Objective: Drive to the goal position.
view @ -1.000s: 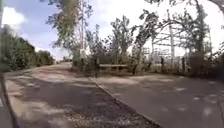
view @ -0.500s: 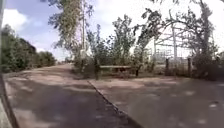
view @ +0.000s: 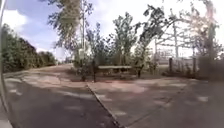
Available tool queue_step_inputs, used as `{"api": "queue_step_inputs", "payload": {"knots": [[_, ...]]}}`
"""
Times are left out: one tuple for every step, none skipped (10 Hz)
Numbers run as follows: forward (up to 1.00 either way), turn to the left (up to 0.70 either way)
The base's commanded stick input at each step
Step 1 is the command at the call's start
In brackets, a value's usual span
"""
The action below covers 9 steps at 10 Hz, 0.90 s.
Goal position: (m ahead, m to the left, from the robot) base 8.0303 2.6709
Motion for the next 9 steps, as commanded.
{"api": "queue_step_inputs", "payload": {"knots": [[0.7,0.35],[0.7,0.35],[0.7,0.35],[0.7,0.35],[0.7,0.35],[0.7,0.35],[0.7,0.35],[0.7,0.35],[0.7,0.35]]}}
